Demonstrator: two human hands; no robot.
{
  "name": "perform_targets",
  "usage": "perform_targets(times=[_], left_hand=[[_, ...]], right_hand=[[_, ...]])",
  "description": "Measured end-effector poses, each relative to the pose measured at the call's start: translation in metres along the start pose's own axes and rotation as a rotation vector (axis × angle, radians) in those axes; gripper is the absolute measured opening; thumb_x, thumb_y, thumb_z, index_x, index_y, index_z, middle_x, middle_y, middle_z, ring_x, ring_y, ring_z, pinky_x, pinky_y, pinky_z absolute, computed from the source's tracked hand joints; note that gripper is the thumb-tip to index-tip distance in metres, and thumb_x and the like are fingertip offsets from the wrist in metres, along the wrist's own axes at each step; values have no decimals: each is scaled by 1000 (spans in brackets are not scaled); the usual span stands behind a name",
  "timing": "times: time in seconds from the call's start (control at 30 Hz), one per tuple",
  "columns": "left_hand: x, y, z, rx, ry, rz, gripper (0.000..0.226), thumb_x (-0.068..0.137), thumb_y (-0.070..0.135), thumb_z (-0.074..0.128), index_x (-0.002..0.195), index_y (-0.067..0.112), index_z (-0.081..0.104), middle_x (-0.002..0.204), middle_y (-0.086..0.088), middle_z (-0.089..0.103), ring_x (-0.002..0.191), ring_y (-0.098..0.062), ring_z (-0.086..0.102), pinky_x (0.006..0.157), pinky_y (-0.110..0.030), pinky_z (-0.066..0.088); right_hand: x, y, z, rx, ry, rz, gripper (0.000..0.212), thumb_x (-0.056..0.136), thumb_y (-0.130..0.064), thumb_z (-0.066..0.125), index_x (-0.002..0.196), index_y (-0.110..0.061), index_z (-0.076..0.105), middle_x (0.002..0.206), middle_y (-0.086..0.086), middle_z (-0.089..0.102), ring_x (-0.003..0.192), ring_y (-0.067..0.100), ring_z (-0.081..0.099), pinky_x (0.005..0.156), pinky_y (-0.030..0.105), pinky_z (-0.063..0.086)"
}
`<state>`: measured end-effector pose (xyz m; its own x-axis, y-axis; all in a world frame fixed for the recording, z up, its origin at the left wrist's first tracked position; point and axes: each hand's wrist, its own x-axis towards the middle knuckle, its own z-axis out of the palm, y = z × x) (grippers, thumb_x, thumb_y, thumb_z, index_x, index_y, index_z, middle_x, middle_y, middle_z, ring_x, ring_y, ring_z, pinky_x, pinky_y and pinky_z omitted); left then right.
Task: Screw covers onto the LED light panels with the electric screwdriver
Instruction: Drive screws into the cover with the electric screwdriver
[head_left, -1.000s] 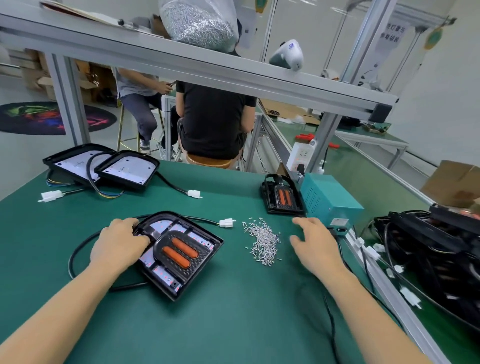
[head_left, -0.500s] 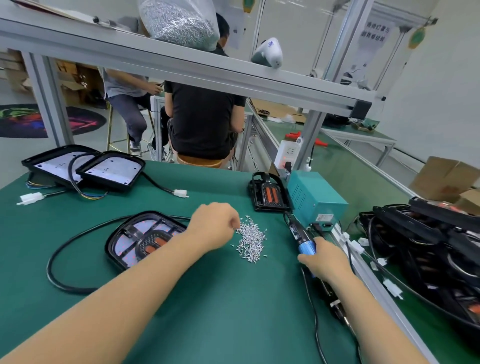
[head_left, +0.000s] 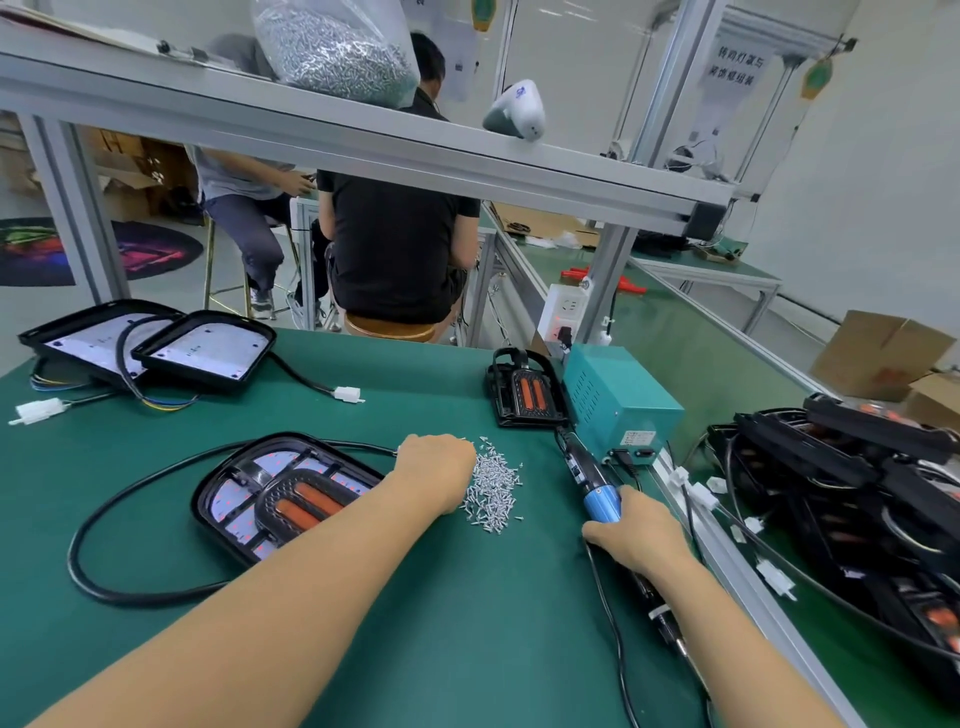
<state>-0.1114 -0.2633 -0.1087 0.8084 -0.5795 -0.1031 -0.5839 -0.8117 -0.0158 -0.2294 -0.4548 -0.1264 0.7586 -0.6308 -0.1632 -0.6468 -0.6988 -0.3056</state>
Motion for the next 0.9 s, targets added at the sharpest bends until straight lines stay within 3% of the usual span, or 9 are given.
perform_targets(times=[0.17,0.27,0.33,0.5,0.6,0.77,0.9], left_hand=[[-5,4,4,38,70,7,25,82,-3,53,96,13,64,105,-8,67,95,-29,63,74,-32,38],[-7,3,6,76,63,26,15,86,1,51,86,15,53,104,-9,66,96,-28,62,80,-35,42],[-9,4,2,4,79,13,14,85,5,53,76,13,46,93,-9,63,91,-29,62,74,-34,41],[-18,-8,-26,-608,196,-30,11,73,14,62,64,19,62,70,1,68,70,-17,61,64,-26,49],[-35,-23,-30,-1054,196,-45,12,70,4,64,62,11,66,54,-2,66,52,-11,59,55,-23,53],[-71,-48,-22,-1526,206,-8,12,74,-5,74,70,7,70,63,-10,68,55,-14,63,53,-20,52],[-96,-57,-16,-1732,220,-46,15,72,-5,74,69,9,75,69,-15,70,58,-16,65,56,-20,53]], right_hand=[[1,4,-7,252,69,-63,24,80,-27,67,93,-14,52,82,4,59,66,21,56,53,26,39],[-2,-1,-24,662,41,-47,18,80,-17,68,87,-7,55,69,6,52,54,20,47,51,25,39],[-6,-5,-38,952,-38,35,15,79,-9,68,89,-7,58,70,9,49,53,20,44,49,24,40],[-21,-20,-71,1594,-166,-9,21,80,4,53,95,-10,59,59,3,52,47,13,48,45,22,47],[-37,-33,-78,1773,-152,-120,23,84,3,53,96,-15,60,60,1,54,49,13,52,51,24,52],[-63,-68,-78,1929,-16,-316,19,88,0,51,94,-16,59,59,-3,48,47,9,48,50,19,45],[-81,-101,-80,2112,48,-425,19,89,-1,47,92,-16,58,57,-4,48,48,8,47,53,19,45]])
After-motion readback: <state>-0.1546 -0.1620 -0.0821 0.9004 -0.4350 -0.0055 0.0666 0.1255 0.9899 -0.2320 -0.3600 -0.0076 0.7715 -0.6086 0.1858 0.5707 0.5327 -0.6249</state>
